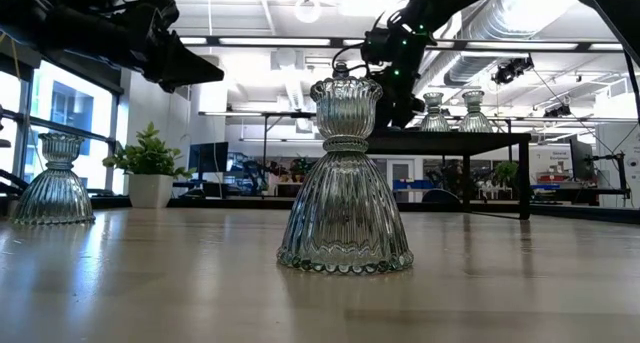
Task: Pick & Place candle stick holders
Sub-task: Put the blue scented candle on the shelf, then put the green glass candle holder on the shelf
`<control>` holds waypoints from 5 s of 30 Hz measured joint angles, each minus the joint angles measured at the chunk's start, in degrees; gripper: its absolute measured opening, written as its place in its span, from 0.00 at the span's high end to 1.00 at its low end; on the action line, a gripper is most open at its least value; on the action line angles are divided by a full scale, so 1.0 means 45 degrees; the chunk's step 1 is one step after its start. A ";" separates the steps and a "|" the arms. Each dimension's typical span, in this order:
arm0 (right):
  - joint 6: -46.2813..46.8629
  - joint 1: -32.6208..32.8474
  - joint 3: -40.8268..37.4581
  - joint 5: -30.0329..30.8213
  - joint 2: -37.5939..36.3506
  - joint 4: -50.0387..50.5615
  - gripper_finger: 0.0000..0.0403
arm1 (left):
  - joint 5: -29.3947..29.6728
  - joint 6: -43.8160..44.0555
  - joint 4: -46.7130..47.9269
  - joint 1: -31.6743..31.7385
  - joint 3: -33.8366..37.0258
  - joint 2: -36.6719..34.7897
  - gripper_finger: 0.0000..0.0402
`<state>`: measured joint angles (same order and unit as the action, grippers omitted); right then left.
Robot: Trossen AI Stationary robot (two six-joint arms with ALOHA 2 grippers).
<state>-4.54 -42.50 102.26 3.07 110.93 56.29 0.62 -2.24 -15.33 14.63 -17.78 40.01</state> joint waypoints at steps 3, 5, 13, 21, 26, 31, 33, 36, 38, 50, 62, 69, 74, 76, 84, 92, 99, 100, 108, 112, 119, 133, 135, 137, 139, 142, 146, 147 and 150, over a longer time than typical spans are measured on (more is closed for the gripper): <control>0.0005 0.0000 0.0000 0.0010 0.0000 0.0000 0.25 | 0.0000 0.0000 0.0003 0.0000 0.0000 0.0000 0.91; 0.0005 0.0000 0.0000 0.0005 0.0000 0.0000 0.25 | 0.0000 0.0000 0.0003 0.0000 0.0000 0.0000 0.91; 0.0005 0.0000 0.0024 0.0005 0.0000 -0.0032 0.22 | 0.0000 0.0000 0.0008 -0.0001 0.0000 0.0000 0.91; 0.0005 0.0000 0.0024 0.0004 0.0000 -0.0070 0.17 | -0.0019 0.0004 0.0008 -0.0004 0.0000 0.0000 0.91; -0.0063 0.0000 0.0024 0.0411 0.0000 -0.0087 0.16 | -0.0024 0.0002 0.0010 0.0000 0.0000 0.0000 0.91; -0.0128 0.0000 0.0024 0.0599 0.0000 -0.0020 0.16 | -0.0035 0.0005 0.0013 -0.0001 0.0000 0.0000 0.91; -0.0180 0.0000 0.0024 0.0613 -0.0025 -0.0064 0.16 | -0.0039 0.0005 0.0008 -0.0005 0.0000 0.0000 0.91; -0.0217 0.0034 0.0024 0.0594 -0.0154 -0.0241 0.16 | -0.0044 0.0000 0.0013 -0.0002 0.0000 0.0000 0.91; -0.0325 0.0034 0.0024 0.0612 -0.0369 -0.0267 0.16 | -0.0044 0.0000 0.0013 -0.0005 -0.0001 0.0000 0.91; -0.0504 0.1236 0.0024 0.0844 -0.2666 -0.0015 0.21 | -0.0049 0.1444 0.1133 -0.0004 -0.0019 0.0005 0.91; 0.1145 0.8374 -0.4886 0.2785 -0.7101 -0.2919 0.81 | 0.0006 0.0846 0.0805 -0.0005 -0.0019 0.0000 0.91; 0.3295 1.2554 -0.8301 0.4018 -0.8002 -0.6546 0.94 | -0.0855 0.0845 0.0222 -0.0015 -0.0019 0.0000 0.91; 0.4556 1.4648 -0.9125 0.4895 -0.6941 -0.8376 0.89 | -0.0884 0.0845 0.0300 -0.0010 -0.0015 0.0000 0.91; 0.4717 1.5296 -0.9193 0.4969 -0.6360 -0.9201 0.84 | -0.0918 0.0845 0.0314 -0.0010 -0.0015 0.0000 0.91; 0.5015 1.6416 -0.9158 0.3306 -0.3874 -1.1896 0.44 | -0.0918 0.0797 0.0413 -0.0010 -0.0005 0.0000 0.91; 0.4547 1.5706 -0.9146 0.3032 -0.2534 -1.2629 0.21 | -0.0913 0.0794 0.0409 -0.0010 0.0000 0.0000 0.91; 0.3606 1.4964 -0.9146 0.0819 -0.1256 -1.4001 0.21 | -0.0911 0.0554 0.0438 -0.0010 0.0000 0.0000 0.91; 0.3581 1.4902 -0.9146 0.0758 -0.1146 -1.4007 0.21 | -0.0908 0.0554 0.0454 -0.0010 0.0000 0.0000 0.91; 0.3328 1.4683 -0.9146 0.0632 -0.0981 -1.4191 0.34 | -0.0908 0.0559 0.0479 -0.0010 0.0000 0.0000 0.91; 0.3282 1.4693 -0.9146 0.0517 -0.0981 -1.4195 0.50 | -0.0907 0.0559 0.0474 -0.0010 0.0000 0.0000 0.91; 0.3256 1.4669 -0.9170 0.0514 -0.1828 -1.4186 0.67 | -0.0903 0.0559 0.0481 -0.0010 0.0000 0.0000 0.91; 0.3263 0.9825 -0.9136 0.4043 -0.8642 -0.8639 0.68 | -0.0899 0.0563 0.0397 -0.0010 0.0000 0.0000 0.91; 0.2929 0.8531 -0.9137 0.3449 -0.8688 -0.8362 0.68 | -0.0899 0.0563 0.0397 -0.0010 0.0000 0.0000 0.91; 0.2574 0.7342 -0.9141 0.2632 -0.8577 -0.8369 0.67 | -0.0896 0.0563 0.0397 -0.0010 0.0000 0.0000 0.91; 0.2227 0.6386 -0.9141 0.2052 -0.8468 -0.8394 0.66 | -0.0899 0.0563 0.0397 -0.0010 0.0000 0.0000 0.91; 0.1828 0.5221 -0.9141 0.1565 -0.8338 -0.8475 0.66 | -0.0899 0.0563 0.0397 -0.0010 0.0000 0.0000 0.91; 0.1617 0.4008 -0.9141 0.1005 -0.8181 -0.8528 0.67 | -0.0899 0.0560 0.0397 -0.0008 0.0000 0.0001 0.91; 0.1607 0.3775 -0.9141 0.0873 -0.8109 -0.8548 0.67 | -0.0899 0.0562 0.0397 -0.0006 0.0000 0.0001 0.91; 0.1596 0.3188 -0.9141 0.0478 -0.7756 -0.8765 0.67 | -0.0899 0.0559 0.0397 -0.0005 0.0000 0.0000 0.91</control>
<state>2.64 -28.15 61.12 5.22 76.03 16.85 -3.42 0.27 -13.54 14.61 -17.78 40.01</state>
